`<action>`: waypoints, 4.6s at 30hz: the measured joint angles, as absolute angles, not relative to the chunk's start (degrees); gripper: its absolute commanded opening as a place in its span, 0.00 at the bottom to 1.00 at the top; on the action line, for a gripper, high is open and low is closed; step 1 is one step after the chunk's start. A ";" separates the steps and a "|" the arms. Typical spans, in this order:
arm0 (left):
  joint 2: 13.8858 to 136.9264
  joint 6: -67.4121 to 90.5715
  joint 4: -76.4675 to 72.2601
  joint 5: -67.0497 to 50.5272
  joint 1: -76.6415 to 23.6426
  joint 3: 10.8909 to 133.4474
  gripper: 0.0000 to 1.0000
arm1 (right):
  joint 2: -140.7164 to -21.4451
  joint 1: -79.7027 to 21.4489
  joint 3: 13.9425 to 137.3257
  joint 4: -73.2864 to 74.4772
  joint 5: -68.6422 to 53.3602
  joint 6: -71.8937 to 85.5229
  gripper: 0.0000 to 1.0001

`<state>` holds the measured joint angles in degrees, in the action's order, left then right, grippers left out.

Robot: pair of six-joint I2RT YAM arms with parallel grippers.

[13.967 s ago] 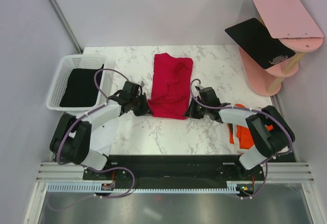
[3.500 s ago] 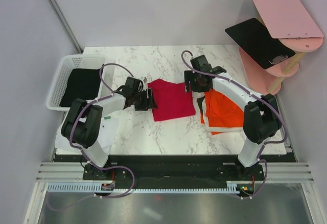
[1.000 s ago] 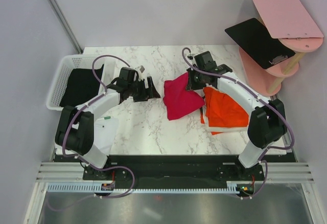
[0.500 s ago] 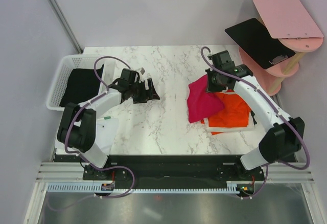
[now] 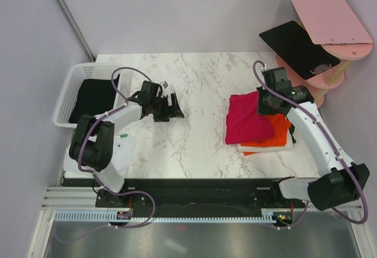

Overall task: Fold and stack the t-shirts
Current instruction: Put the neatly folded tshirt into the corner of the board with the right arm

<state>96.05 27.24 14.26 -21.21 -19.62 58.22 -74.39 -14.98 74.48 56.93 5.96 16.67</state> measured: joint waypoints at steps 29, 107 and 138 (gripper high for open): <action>102.76 27.24 13.13 -22.83 -21.74 60.14 0.96 | -83.72 -4.99 69.82 56.14 26.92 16.38 0.63; 110.19 34.22 13.43 -17.91 -60.01 77.78 1.00 | -78.96 -12.91 63.33 37.76 22.00 16.23 0.96; 86.04 29.61 27.77 -8.71 -32.62 60.77 1.00 | -106.15 -25.63 73.54 37.93 3.16 14.37 0.00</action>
